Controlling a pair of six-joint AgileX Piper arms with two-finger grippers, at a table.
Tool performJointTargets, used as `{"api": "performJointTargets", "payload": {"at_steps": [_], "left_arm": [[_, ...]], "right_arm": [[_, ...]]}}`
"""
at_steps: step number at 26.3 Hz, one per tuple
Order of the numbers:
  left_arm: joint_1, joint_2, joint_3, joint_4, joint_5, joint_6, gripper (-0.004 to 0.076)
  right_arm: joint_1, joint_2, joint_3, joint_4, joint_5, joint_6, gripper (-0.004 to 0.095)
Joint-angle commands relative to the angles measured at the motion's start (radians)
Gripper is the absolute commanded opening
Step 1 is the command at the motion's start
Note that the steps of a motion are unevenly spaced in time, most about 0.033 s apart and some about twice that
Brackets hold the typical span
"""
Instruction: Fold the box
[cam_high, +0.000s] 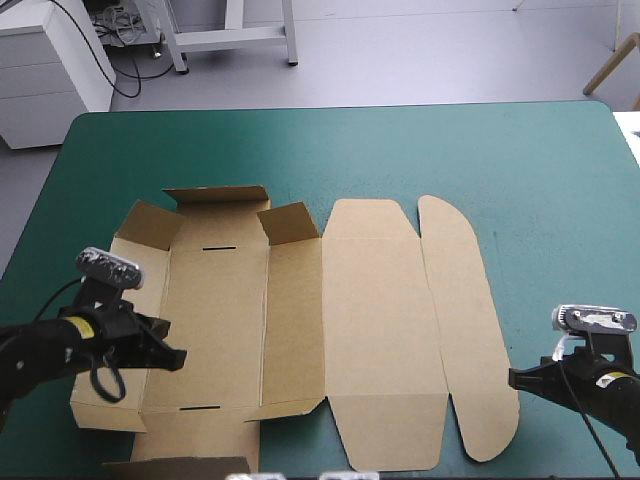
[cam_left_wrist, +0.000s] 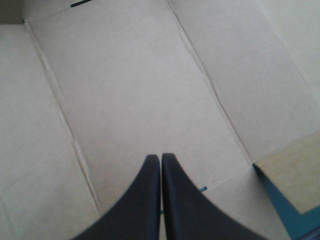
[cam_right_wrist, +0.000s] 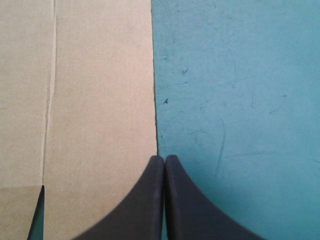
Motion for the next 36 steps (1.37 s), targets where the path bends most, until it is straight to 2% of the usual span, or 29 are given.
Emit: {"api": "performJointTargets", "payload": {"at_steps": [1, 4, 6, 8, 13, 16, 20, 26, 30, 36], "left_arm": [[0.003, 0.137, -0.123, -0.067, -0.086, 0.011, -0.001], [0.084, 0.268, -0.235, -0.087, -0.077, 0.026, -0.001], [0.198, 0.341, -0.323, -0.129, -0.056, 0.05, -0.001], [0.383, 0.404, -0.406, -0.189, -0.001, 0.1, -0.001], [0.59, 0.428, -0.44, -0.197, 0.073, 0.128, -0.001], [0.711, 0.432, -0.44, -0.182, 0.152, 0.149, -0.001], [0.836, 0.428, -0.437, -0.181, 0.163, 0.155, -0.001], [0.915, 0.419, -0.406, -0.172, 0.163, 0.204, -0.001], [0.915, 0.401, -0.308, -0.187, 0.163, 0.297, -0.001], [0.915, 0.392, -0.197, -0.161, 0.163, 0.319, -0.001]], "right_arm": [[-0.005, 0.001, -0.027, 0.024, -0.052, -0.015, -0.0019], [-0.005, 0.001, -0.027, 0.024, -0.05, -0.021, -0.0019], [-0.005, 0.001, -0.027, 0.024, -0.05, -0.021, -0.0019], [-0.005, 0.001, -0.027, 0.024, -0.05, -0.021, -0.0019], [-0.005, 0.001, -0.027, 0.025, -0.05, -0.021, -0.0019], [-0.005, 0.001, -0.027, 0.025, -0.05, -0.021, -0.0019], [-0.003, 0.001, -0.027, 0.025, -0.05, -0.021, -0.0019], [0.044, 0.001, -0.027, 0.024, -0.05, -0.021, -0.0019], [0.05, 0.001, -0.027, 0.02, -0.05, -0.021, -0.0019], [0.064, 0.001, -0.027, 0.02, -0.05, -0.021, -0.0019]]}}
